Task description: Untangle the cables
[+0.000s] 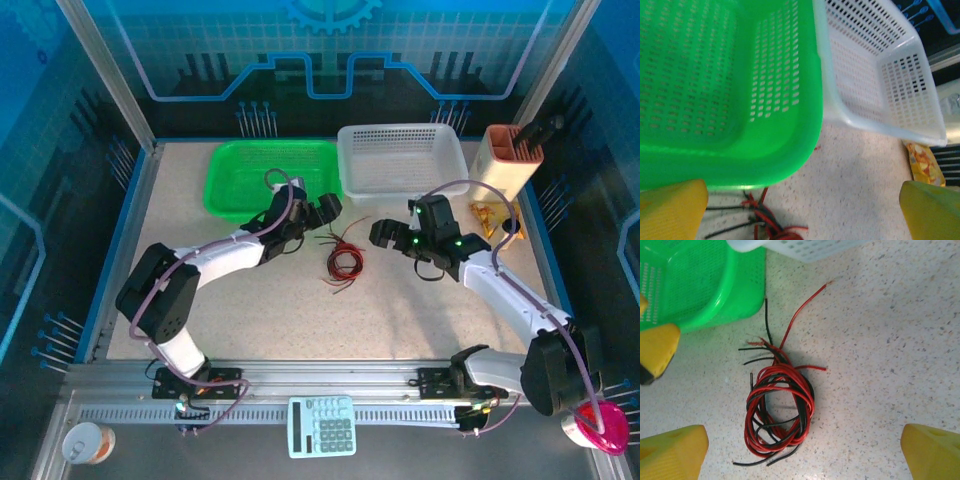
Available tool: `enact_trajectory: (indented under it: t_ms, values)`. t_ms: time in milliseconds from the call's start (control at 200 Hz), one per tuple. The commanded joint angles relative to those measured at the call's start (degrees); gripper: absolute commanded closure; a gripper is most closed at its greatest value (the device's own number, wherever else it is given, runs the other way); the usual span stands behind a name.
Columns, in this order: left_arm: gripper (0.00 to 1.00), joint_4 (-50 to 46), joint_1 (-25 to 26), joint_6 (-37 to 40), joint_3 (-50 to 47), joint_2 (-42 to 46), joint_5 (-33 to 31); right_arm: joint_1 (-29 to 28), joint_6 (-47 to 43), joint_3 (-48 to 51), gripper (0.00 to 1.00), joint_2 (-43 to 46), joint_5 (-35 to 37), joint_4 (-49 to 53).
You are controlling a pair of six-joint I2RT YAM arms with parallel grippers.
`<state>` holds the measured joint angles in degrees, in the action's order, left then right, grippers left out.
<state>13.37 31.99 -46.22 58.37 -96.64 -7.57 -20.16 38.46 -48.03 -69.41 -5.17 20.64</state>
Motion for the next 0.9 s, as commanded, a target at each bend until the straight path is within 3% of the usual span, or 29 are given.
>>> enact_trajectory:
  t_ms: [0,95,400,710,895]
  values:
    - [0.01,2.0,-0.6,2.6,3.7,-1.9,-4.2,0.7,-3.8,1.2,0.00,0.8,-4.7,-2.3]
    - [0.01,2.1,-2.0,3.1,5.0,-3.4,-4.0,0.5,-5.9,0.5,0.01,-1.0,-6.4,-1.0]
    - [0.01,0.6,-7.9,7.0,5.3,-1.9,-2.5,-1.0,-8.9,-2.1,0.19,-11.3,-11.8,-0.9]
    - [0.01,-7.2,-8.6,11.1,8.3,5.0,3.5,-5.1,-8.4,-6.2,0.24,-17.3,-7.1,-1.3]
    - [0.01,-13.1,-8.6,9.4,4.6,13.1,6.4,-8.3,-9.6,-8.7,0.39,-21.7,-2.9,0.1]
